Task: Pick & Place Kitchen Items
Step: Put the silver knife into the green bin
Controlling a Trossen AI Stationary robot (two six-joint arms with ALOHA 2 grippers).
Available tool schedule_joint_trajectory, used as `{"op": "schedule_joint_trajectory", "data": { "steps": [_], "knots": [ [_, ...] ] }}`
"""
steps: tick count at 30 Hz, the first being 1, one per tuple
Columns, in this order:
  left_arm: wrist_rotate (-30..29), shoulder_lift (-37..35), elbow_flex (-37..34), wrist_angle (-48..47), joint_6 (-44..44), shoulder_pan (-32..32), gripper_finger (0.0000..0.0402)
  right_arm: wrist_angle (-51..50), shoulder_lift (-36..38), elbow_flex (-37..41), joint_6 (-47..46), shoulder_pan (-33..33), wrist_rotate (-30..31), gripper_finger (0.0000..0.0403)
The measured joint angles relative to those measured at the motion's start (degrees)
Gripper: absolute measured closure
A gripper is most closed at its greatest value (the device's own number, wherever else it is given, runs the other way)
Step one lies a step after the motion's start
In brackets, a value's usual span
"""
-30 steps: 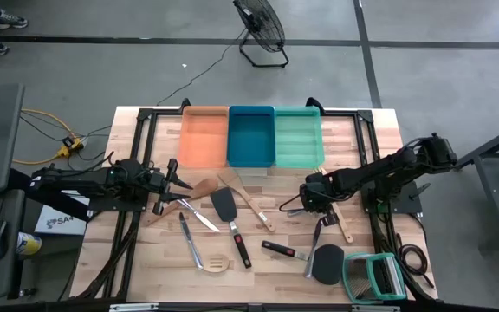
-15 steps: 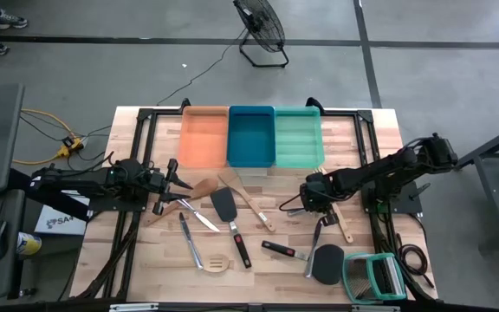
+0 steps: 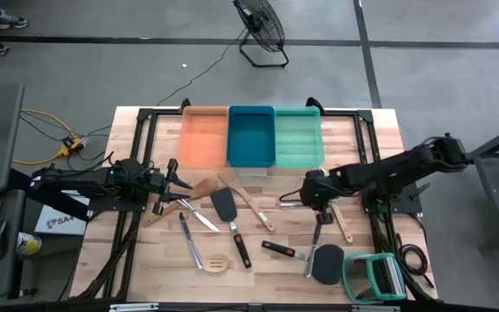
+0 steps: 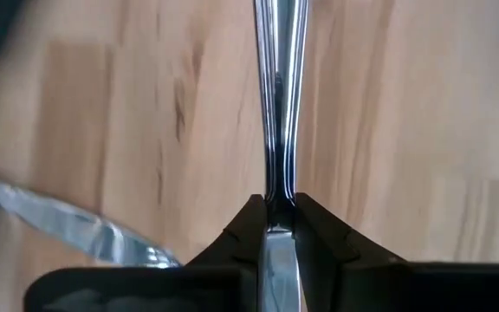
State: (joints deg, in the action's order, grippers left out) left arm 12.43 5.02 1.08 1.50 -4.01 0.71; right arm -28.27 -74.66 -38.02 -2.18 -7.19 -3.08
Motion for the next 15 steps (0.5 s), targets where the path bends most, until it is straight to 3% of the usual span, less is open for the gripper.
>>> {"op": "schedule_joint_trajectory", "data": {
  "steps": [7, 15],
  "knots": [
    [0.0, 0.0, 0.0, 0.0, 0.0, 0.0, 0.0277, 10.2, 5.0, -0.1, -3.7, 0.2, 1.6, 0.0370],
    [0.0, 0.0, 0.0, 0.0, 0.0, 0.0, 0.0277, 25.7, 5.3, -0.1, -4.3, 0.2, 3.5, 0.0370]
  ]
}}
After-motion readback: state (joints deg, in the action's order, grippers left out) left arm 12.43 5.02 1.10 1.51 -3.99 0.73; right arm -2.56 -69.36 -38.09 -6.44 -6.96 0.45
